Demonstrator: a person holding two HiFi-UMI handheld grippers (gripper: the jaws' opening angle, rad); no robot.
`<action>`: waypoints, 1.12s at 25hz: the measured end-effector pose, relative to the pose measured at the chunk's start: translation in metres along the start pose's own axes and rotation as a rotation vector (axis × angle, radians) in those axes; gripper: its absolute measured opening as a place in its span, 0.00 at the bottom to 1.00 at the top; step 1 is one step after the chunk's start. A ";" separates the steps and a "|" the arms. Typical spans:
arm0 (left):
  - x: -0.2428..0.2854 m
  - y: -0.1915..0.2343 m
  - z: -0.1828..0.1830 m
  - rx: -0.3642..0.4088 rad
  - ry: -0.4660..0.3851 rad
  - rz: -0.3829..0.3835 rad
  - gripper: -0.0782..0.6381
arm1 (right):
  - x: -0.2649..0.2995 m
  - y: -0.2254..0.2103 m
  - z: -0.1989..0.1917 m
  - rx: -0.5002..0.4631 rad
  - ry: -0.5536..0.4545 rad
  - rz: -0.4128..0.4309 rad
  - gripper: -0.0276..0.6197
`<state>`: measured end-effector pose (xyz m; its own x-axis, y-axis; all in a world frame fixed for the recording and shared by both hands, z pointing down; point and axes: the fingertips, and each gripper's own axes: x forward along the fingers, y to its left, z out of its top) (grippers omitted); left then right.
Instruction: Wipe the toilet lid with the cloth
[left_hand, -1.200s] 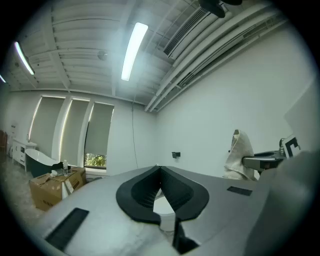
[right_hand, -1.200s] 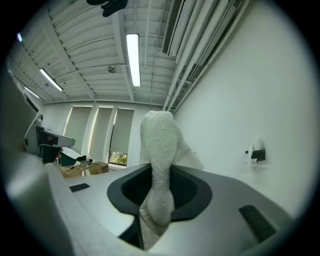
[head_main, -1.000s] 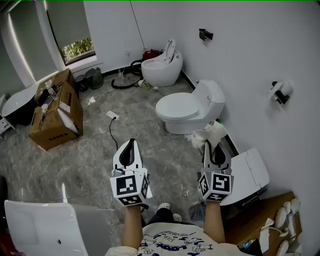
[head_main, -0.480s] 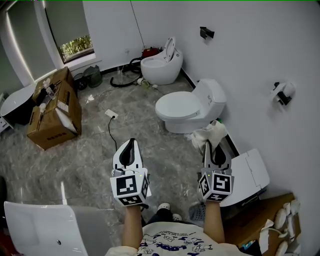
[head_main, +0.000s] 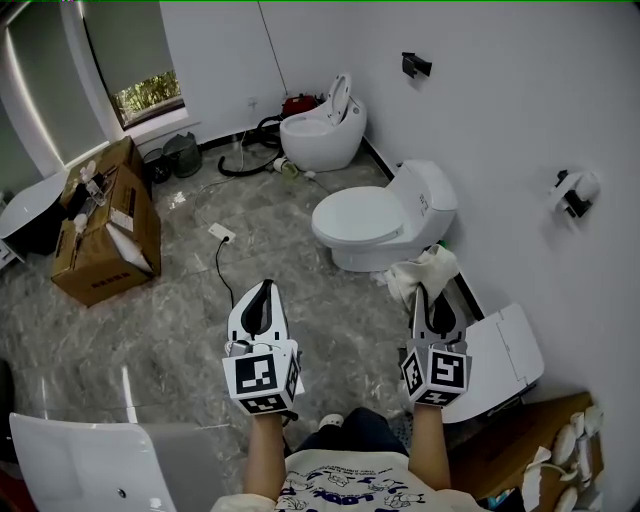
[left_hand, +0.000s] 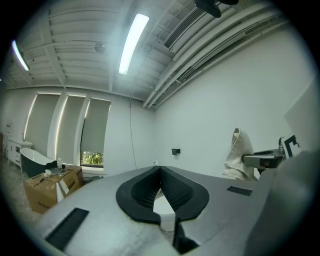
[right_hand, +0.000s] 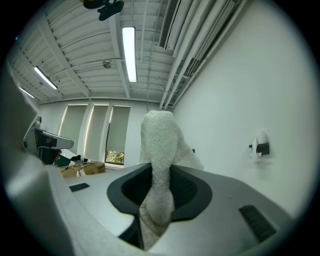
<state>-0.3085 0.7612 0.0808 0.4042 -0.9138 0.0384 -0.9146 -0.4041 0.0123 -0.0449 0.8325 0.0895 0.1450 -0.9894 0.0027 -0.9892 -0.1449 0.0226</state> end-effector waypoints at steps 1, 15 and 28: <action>0.004 0.001 -0.002 0.000 0.005 0.000 0.11 | 0.004 -0.001 -0.002 0.000 0.004 -0.001 0.18; 0.105 0.003 -0.015 -0.003 0.046 0.026 0.11 | 0.107 -0.023 -0.020 0.001 0.038 0.030 0.18; 0.286 -0.007 0.015 0.031 0.017 0.068 0.11 | 0.291 -0.078 -0.011 0.009 0.020 0.074 0.18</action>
<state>-0.1866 0.5017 0.0764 0.3407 -0.9386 0.0549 -0.9394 -0.3422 -0.0218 0.0745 0.5555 0.0991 0.0715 -0.9972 0.0240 -0.9974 -0.0712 0.0128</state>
